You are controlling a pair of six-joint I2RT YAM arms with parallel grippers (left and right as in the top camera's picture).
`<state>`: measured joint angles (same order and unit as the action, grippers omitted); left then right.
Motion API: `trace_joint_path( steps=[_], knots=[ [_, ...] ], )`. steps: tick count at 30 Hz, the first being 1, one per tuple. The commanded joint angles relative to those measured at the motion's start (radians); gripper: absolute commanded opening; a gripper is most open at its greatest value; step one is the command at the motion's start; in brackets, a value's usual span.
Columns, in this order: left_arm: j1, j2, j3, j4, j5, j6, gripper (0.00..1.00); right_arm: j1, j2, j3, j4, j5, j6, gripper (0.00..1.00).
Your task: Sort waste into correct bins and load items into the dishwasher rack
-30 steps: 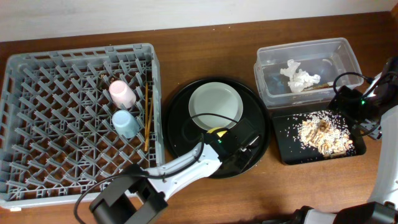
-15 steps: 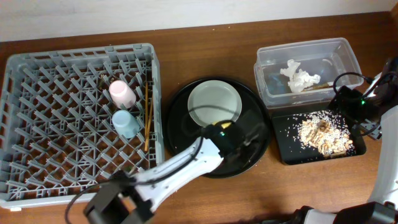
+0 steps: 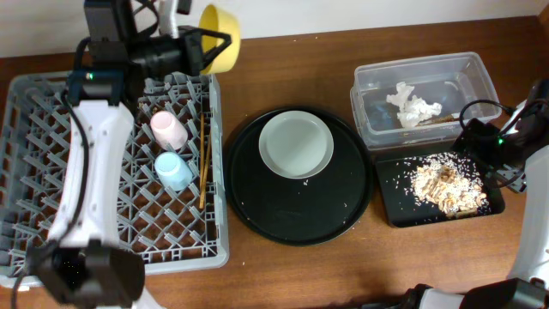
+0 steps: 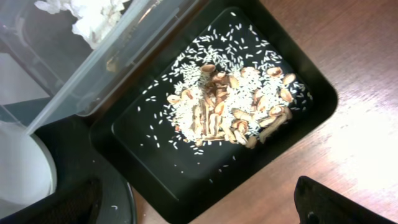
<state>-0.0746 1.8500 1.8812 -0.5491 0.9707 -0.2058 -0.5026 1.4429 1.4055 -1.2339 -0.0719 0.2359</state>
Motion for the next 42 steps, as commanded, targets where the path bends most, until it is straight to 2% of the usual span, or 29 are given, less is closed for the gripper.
trace_joint_path(
  steps=[1,2,4,11,14,17,19,22,23,24,27,29,30,35,39,40,42],
  knots=[
    [0.107,0.226,0.002,0.328,0.439,-0.314,0.0,-0.003,-0.014,0.01,-0.004,0.002,0.005,0.99],
    [0.14,0.3,0.002,0.466,0.458,-0.44,0.0,-0.003,-0.014,0.01,-0.004,0.002,0.005,0.99],
    [0.19,0.414,0.002,0.554,0.455,-0.529,0.0,-0.003,-0.014,0.01,-0.004,0.002,0.005,0.99],
    [0.282,0.575,0.002,0.475,0.501,-0.531,0.0,-0.003,-0.014,0.01,-0.004,0.002,0.005,0.99],
    [0.328,0.579,0.002,0.453,0.504,-0.531,0.0,-0.003,-0.014,0.01,-0.004,0.002,0.005,0.99],
    [0.355,0.579,0.002,0.439,0.508,-0.531,0.07,-0.003,-0.014,0.01,-0.004,0.002,0.005,0.99],
    [0.373,0.579,0.002,0.438,0.508,-0.531,0.08,-0.003,-0.014,0.01,-0.004,0.002,0.005,0.99],
    [0.407,0.579,0.002,0.438,0.521,-0.531,0.17,-0.003,-0.014,0.01,-0.004,0.002,0.005,0.99],
    [0.418,0.579,0.002,0.438,0.529,-0.531,0.23,-0.003,-0.014,0.01,-0.004,0.002,0.005,0.99],
    [0.429,0.579,0.002,0.438,0.536,-0.531,0.36,-0.003,-0.014,0.01,-0.004,0.002,0.005,0.99],
    [0.474,0.579,0.002,0.439,0.537,-0.548,0.44,-0.003,-0.014,0.01,-0.004,0.001,0.005,0.99],
    [0.51,0.577,0.002,0.439,0.542,-0.566,0.57,-0.003,-0.014,0.01,-0.004,0.002,0.005,0.99],
    [0.524,0.575,0.003,0.439,0.547,-0.568,0.99,-0.003,-0.014,0.01,-0.004,0.002,0.005,0.99],
    [0.573,0.496,0.003,0.404,0.558,-0.568,0.99,-0.003,-0.014,0.01,-0.004,0.002,0.005,0.99],
    [0.561,0.326,0.003,0.369,0.521,-0.556,0.99,-0.003,-0.014,0.01,-0.004,0.002,0.005,0.99],
    [0.542,0.25,0.003,0.319,0.474,-0.521,0.99,-0.003,-0.014,0.01,-0.004,0.001,0.005,0.99],
    [0.491,0.124,0.003,0.135,0.316,-0.371,0.99,-0.003,-0.014,0.01,-0.004,0.001,0.005,0.99]
  ],
)
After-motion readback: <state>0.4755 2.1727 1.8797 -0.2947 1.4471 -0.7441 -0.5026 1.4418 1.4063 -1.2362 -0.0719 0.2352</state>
